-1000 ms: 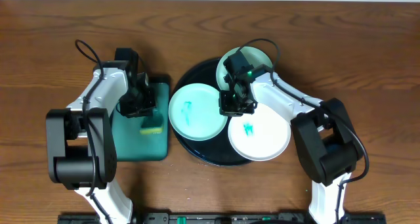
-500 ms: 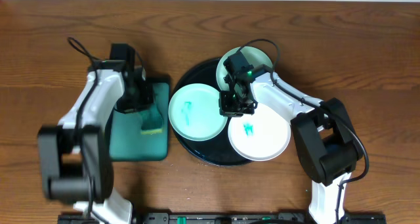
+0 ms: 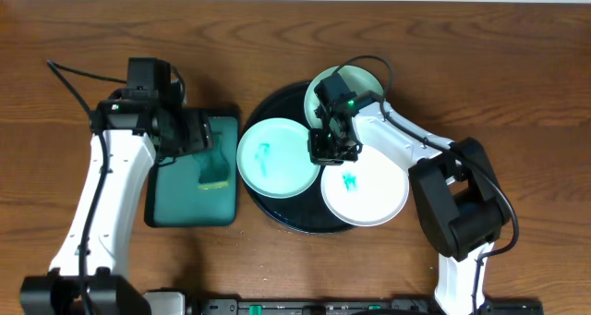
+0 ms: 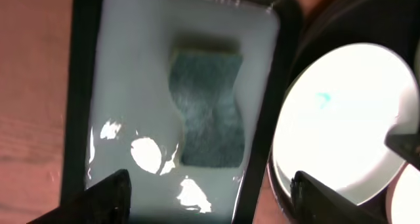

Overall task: Clean dirty plates on tray and stack at the side
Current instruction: 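Grasp the green-yellow sponge with the left gripper and dip it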

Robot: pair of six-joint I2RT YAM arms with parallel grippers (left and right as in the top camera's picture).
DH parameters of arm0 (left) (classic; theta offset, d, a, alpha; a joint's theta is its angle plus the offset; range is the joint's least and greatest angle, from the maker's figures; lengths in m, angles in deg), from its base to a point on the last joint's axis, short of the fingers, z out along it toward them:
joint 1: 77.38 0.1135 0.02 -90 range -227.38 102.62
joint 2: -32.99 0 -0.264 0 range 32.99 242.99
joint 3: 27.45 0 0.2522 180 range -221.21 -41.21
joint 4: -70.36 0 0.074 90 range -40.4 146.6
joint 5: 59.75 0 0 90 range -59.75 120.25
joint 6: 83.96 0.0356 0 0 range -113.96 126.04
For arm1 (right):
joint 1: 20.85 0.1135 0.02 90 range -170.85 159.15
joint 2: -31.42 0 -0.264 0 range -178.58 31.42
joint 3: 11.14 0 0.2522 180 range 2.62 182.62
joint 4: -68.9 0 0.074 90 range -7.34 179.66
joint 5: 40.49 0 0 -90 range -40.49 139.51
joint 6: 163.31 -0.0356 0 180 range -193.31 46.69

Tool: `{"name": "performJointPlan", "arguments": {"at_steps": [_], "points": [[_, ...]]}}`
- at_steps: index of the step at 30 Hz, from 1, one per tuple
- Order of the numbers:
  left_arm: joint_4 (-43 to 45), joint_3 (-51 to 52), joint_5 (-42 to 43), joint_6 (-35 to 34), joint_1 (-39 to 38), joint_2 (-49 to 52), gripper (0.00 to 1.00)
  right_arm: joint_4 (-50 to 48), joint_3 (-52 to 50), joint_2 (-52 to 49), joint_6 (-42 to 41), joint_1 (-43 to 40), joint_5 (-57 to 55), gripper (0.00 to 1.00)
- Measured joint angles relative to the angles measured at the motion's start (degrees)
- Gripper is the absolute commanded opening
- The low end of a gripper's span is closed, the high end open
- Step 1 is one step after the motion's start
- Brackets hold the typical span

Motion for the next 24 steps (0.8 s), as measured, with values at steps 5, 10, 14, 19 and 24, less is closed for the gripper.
{"name": "performJointPlan", "arguments": {"at_steps": [5, 10, 14, 19, 24], "points": [[-1.18, 0.0, 0.09, -1.01, 0.0, 5.03, 0.65, 0.0, 0.0, 0.0, 0.0, 0.02, -0.02, 0.08], [-0.04, 0.0, 1.6, -0.87, 0.0, 11.87, 0.61, 0.02, 0.0, 0.0, 0.0, 0.02, -0.04, 0.08], [0.57, 0.0, 2.19, -0.85, -0.04, 17.03, 0.61, 0.02, 0.0, 0.0, 0.0, 0.0, -0.07, 0.08], [0.9, 0.0, 2.71, -0.81, -0.04, 22.21, 0.62, 0.02, 0.0, 0.0, 0.0, 0.02, -0.07, 0.08], [2.93, 0.0, 4.66, 0.04, -0.04, 25.09, 0.61, 0.04, 0.0, 0.0, 0.0, 0.0, -0.07, 0.08]]}}
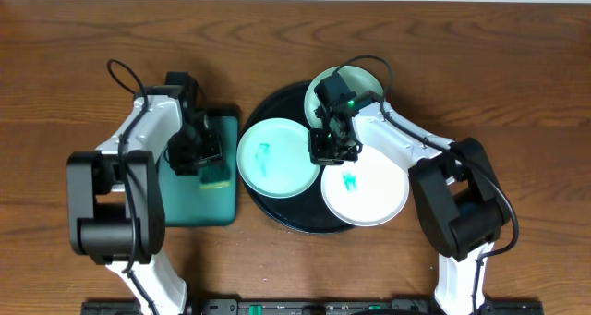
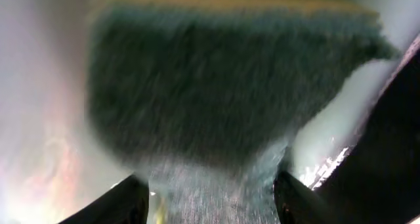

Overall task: Clean dirty plates on tray and stack at the side
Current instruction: 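Grasp the green-yellow sponge with the left gripper and dip it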

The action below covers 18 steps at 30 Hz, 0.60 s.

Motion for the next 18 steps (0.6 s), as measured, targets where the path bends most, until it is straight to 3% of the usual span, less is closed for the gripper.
{"name": "performJointPlan", "arguments": {"at_steps": [10, 14, 18], "points": [[1.25, 0.0, 0.83, 0.63, 0.0, 0.15, 0.56, 0.0, 0.0, 0.0, 0.0, 0.0, 0.02, 0.08], [0.22, 0.0, 0.79, 0.61, 0.0, -1.49, 0.65, 0.0, 0.0, 0.0, 0.0, 0.0, 0.02, 0.08], [-1.05, 0.0, 0.81, 0.81, 0.0, -6.03, 0.68, 0.0, 0.0, 0.0, 0.0, 0.0, 0.02, 0.09]]}}
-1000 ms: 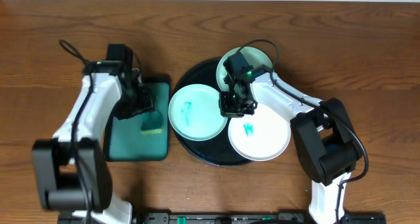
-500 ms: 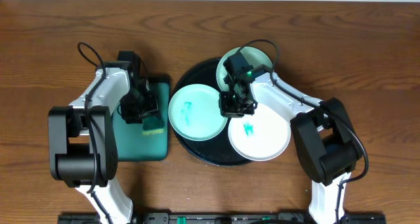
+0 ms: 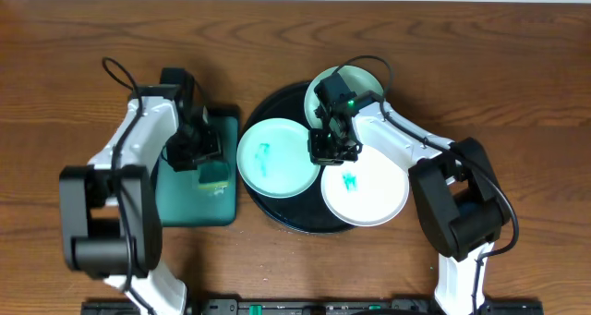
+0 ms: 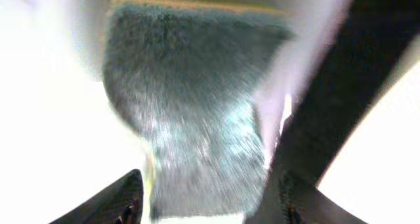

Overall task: Clean dirty plates on tray and stack at the side
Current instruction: 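Grasp the green-yellow sponge with the left gripper and dip it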

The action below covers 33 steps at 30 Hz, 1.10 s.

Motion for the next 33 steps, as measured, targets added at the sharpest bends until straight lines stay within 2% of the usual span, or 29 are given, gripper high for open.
{"name": "performJointPlan", "arguments": {"at_steps": [4, 9, 25, 29, 33], "points": [[-0.33, 0.0, 0.0, 0.02, 0.0, -2.89, 0.67, 0.0, 0.0, 0.0, 0.0, 0.0, 0.02, 0.09], [-0.13, 0.0, -0.02, 0.02, 0.0, -2.56, 0.62, -0.02, 0.0, 0.0, 0.02, 0.0, 0.09, 0.09], [3.06, 0.0, -0.02, 0.04, 0.0, 3.48, 0.61, -0.02, 0.0, 0.0, 0.17, 0.0, 0.2, 0.09], [4.04, 0.0, -0.2, -0.02, 0.0, 6.51, 0.43, -0.02, 0.0, 0.0, 0.2, 0.0, 0.2, 0.09], [4.96, 0.0, -0.02, 0.07, 0.0, 7.13, 0.19, -0.02, 0.0, 0.0, 0.2, 0.0, 0.2, 0.09]]}}
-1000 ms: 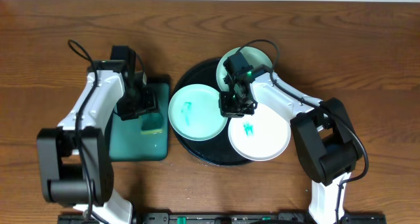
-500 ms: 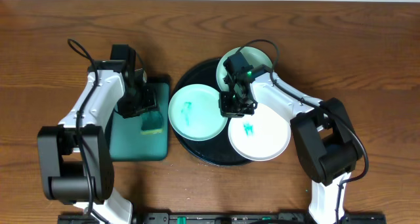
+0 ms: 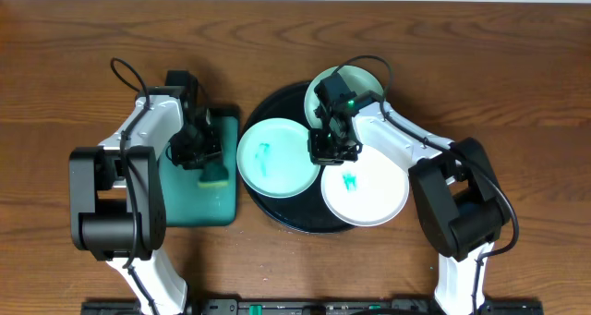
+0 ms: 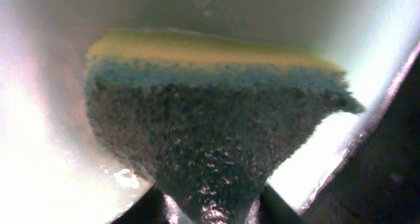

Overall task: Clean dirty plates on tray and stack at the side
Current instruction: 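Grasp the green-yellow sponge with the left gripper and dip it, then lift the sponge and move it toward the held plate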

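Note:
My left gripper (image 4: 210,212) is shut on the near end of a sponge (image 4: 210,119), whose dark scouring face narrows between the fingers and whose yellow layer is on its far side. From overhead the sponge (image 3: 215,175) lies in the green basin (image 3: 185,204) under the left gripper (image 3: 207,160). The round dark tray (image 3: 277,213) carries a mint plate (image 3: 277,158) and a white plate (image 3: 369,190), both with teal smears, and a pale green plate (image 3: 355,79) at the back. My right gripper (image 3: 331,152) sits low where the mint and white plates meet; its jaws are hidden.
The basin's dark rim (image 4: 387,152) runs close on the sponge's right side. Bare wooden table (image 3: 517,93) lies to the right of the tray and to the left of the basin. Cables loop above both wrists.
The left fingers have come closer together and now pinch the sponge's near end, which has narrowed between them. The sponge is still in the basin. The right arm and the plates are unchanged.
First my left gripper hung open above the basin with the sponge lying flat in it. Then it was down with a finger on each side of the sponge, and stayed astride it. Now it is shut on the sponge. The right gripper stayed at the plates throughout.

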Robot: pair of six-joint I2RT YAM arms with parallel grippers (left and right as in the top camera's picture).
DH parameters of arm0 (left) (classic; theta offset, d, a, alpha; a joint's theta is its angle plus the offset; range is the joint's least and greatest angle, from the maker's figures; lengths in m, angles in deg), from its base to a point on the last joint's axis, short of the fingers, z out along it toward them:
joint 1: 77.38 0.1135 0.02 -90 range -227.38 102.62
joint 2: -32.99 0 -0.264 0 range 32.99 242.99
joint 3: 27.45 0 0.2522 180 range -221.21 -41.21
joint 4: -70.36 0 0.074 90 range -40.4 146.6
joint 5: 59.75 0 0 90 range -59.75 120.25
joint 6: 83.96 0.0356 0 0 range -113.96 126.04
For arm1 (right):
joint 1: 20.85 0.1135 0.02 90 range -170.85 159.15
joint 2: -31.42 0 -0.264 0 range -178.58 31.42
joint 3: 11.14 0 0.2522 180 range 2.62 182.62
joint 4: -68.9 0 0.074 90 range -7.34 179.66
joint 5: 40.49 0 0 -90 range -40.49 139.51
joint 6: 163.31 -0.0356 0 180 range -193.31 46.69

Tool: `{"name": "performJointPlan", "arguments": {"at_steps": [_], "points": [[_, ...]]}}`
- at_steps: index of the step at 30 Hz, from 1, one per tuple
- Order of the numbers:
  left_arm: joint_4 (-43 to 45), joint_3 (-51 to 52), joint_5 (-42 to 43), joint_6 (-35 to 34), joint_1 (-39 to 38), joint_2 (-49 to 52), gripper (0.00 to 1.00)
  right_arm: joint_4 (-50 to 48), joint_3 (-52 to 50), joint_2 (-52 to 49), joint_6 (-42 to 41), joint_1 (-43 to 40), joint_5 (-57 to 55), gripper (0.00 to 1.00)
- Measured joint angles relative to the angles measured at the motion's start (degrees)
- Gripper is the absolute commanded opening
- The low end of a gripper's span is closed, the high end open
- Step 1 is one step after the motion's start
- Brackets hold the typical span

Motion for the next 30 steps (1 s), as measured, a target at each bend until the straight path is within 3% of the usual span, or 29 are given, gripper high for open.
{"name": "performJointPlan", "arguments": {"at_steps": [2, 11, 22, 30], "points": [[0.28, 0.0, 0.17, 0.26, -0.02, 0.0, 0.07, 0.0, 0.0, 0.0, 0.0, 0.0, 0.02, 0.09], [-0.13, 0.09, -0.92, 0.0, -0.22, -4.15, 0.07, 0.0, 0.0, 0.0, 0.02, 0.0, 0.0, 0.09], [0.72, 0.11, -11.93, 1.75, -1.95, -30.53, 0.07, -0.2, 0.0, 0.0, 0.04, 0.0, -0.09, 0.05], [5.6, 0.11, -20.96, 4.33, -7.19, -38.82, 0.07, -0.2, 0.0, 0.0, 0.07, 0.0, -0.07, 0.02]]}}
